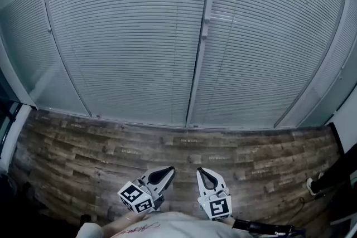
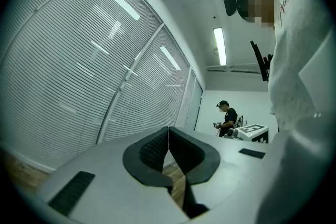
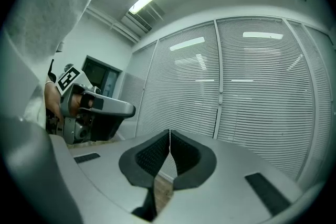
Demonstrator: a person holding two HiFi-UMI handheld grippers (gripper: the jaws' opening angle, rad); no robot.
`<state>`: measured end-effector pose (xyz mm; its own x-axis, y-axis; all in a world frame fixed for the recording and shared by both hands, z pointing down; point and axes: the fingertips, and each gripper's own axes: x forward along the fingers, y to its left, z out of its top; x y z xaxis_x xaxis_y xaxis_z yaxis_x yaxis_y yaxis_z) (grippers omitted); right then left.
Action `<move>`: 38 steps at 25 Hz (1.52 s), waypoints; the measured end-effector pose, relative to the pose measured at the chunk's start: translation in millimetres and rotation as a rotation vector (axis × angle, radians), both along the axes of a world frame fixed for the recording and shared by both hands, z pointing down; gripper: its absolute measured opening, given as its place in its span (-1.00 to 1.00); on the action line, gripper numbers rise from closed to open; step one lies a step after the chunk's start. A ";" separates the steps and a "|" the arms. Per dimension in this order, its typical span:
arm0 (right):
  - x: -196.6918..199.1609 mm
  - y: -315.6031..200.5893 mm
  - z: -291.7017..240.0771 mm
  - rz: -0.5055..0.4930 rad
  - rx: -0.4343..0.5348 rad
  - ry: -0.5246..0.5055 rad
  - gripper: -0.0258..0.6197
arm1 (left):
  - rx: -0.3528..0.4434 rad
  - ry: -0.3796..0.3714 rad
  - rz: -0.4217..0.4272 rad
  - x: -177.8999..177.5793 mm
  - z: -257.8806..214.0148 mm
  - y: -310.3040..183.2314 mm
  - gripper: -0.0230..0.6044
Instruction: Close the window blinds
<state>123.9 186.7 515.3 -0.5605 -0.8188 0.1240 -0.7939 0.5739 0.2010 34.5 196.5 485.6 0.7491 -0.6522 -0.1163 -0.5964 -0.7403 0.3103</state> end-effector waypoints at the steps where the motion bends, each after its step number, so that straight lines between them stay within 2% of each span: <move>1: 3.2 0.3 -0.8 -0.002 0.005 -0.001 -0.86 | 0.002 -0.001 -0.003 2.9 -0.6 0.2 -0.87; 4: 12.8 5.5 -1.6 -0.012 0.018 0.005 -0.86 | 0.024 -0.007 -0.008 13.4 0.9 6.9 -0.87; 9: 29.3 12.3 7.4 -0.010 0.001 0.019 -0.86 | 0.014 -0.009 -0.003 30.5 8.0 16.0 -0.87; 16: 39.2 9.1 21.1 -0.010 -0.030 0.039 -0.86 | 0.007 0.009 -0.033 30.2 11.7 7.4 -0.87; 20: 37.6 -16.1 15.6 0.010 -0.017 0.044 -0.86 | 0.007 0.033 -0.039 27.8 12.6 -19.0 -0.87; 24: 40.3 -47.4 17.6 0.037 -0.017 0.040 -0.86 | 0.028 0.031 -0.009 30.8 11.5 -52.0 -0.87; 29: 31.4 -108.6 14.5 0.044 -0.008 0.040 -0.86 | 0.038 0.027 -0.006 23.1 7.1 -112.4 -0.87; 33: 12.3 -159.9 4.9 0.047 0.002 0.033 -0.86 | 0.016 0.032 -0.013 7.9 1.4 -165.3 -0.87; 38: -2.4 -224.6 -9.1 0.082 0.007 0.021 -0.86 | 0.041 0.025 0.017 -8.1 -4.4 -228.1 -0.87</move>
<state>121.5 -37.9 506.2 -0.4893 -0.8625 0.1289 -0.8335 0.5060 0.2219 26.4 -31.6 481.2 0.7567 -0.6335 -0.1611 -0.5759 -0.7627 0.2944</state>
